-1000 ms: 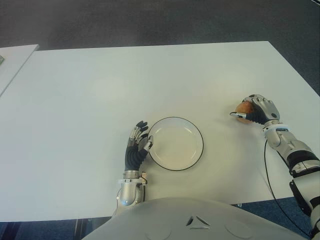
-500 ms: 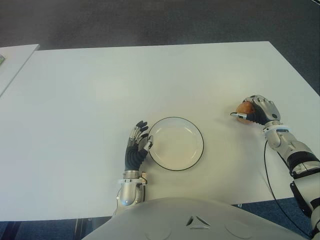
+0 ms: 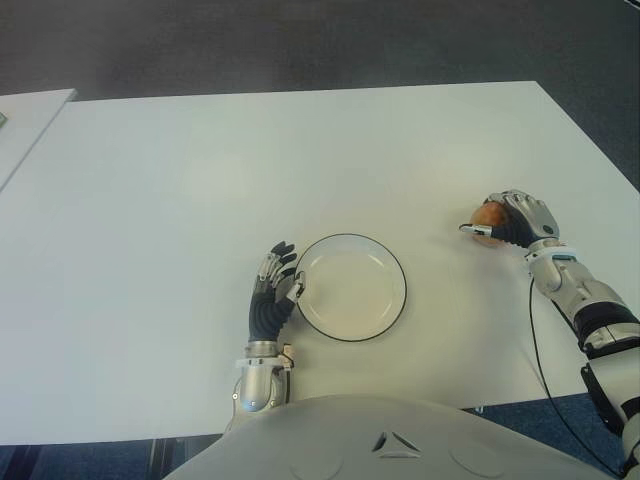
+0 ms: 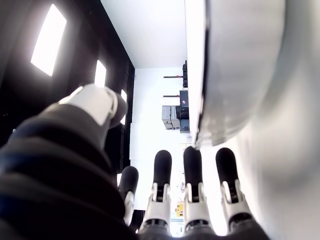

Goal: Put the apples into the plate.

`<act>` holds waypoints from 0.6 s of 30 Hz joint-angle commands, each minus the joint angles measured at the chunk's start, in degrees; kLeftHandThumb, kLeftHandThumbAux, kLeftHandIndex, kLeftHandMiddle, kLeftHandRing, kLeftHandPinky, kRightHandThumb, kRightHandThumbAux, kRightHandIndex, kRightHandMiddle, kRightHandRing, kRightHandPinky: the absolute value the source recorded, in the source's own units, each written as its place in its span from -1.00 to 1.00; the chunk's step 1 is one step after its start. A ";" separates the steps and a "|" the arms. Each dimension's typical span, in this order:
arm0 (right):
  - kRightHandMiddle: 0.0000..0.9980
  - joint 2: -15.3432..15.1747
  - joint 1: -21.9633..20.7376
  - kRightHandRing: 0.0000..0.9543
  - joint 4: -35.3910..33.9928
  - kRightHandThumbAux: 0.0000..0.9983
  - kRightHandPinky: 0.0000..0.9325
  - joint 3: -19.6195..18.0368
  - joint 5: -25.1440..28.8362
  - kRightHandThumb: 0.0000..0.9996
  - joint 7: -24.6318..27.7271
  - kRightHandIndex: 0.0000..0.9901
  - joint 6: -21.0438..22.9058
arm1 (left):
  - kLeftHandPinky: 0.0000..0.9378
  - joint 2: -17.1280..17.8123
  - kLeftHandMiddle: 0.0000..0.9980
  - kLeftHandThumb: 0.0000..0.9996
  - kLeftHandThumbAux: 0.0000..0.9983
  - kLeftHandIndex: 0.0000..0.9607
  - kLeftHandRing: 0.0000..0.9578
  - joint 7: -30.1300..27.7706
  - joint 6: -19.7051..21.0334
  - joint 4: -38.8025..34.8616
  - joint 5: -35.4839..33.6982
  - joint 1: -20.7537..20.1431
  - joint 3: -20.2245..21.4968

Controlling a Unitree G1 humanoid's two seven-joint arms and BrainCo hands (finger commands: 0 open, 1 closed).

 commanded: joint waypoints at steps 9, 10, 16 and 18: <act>0.65 0.56 5.67 0.72 -21.11 0.43 0.76 -7.96 4.70 0.44 5.52 -0.11 3.93 | -0.52 -0.97 -0.62 -0.62 0.45 -0.71 -0.56 0.10 1.55 1.00 0.50 0.08 0.77; 0.66 0.65 6.12 0.72 -22.52 0.43 0.77 -8.46 4.80 0.44 6.02 -0.11 4.46 | -0.52 -0.96 -0.62 -0.63 0.46 -0.71 -0.57 0.10 1.56 1.05 0.51 0.05 0.80; 0.68 1.36 10.87 0.75 -39.45 0.42 0.80 -12.64 5.64 0.44 10.43 -0.11 9.53 | -0.48 -0.88 -0.62 -0.64 0.46 -0.71 -0.55 0.06 1.29 1.55 0.43 -0.22 0.99; 0.69 1.66 12.05 0.75 -42.91 0.42 0.80 -13.54 5.69 0.44 11.45 -0.11 10.33 | -0.48 -0.83 -0.61 -0.64 0.46 -0.71 -0.55 0.14 1.18 1.63 0.59 -0.29 1.02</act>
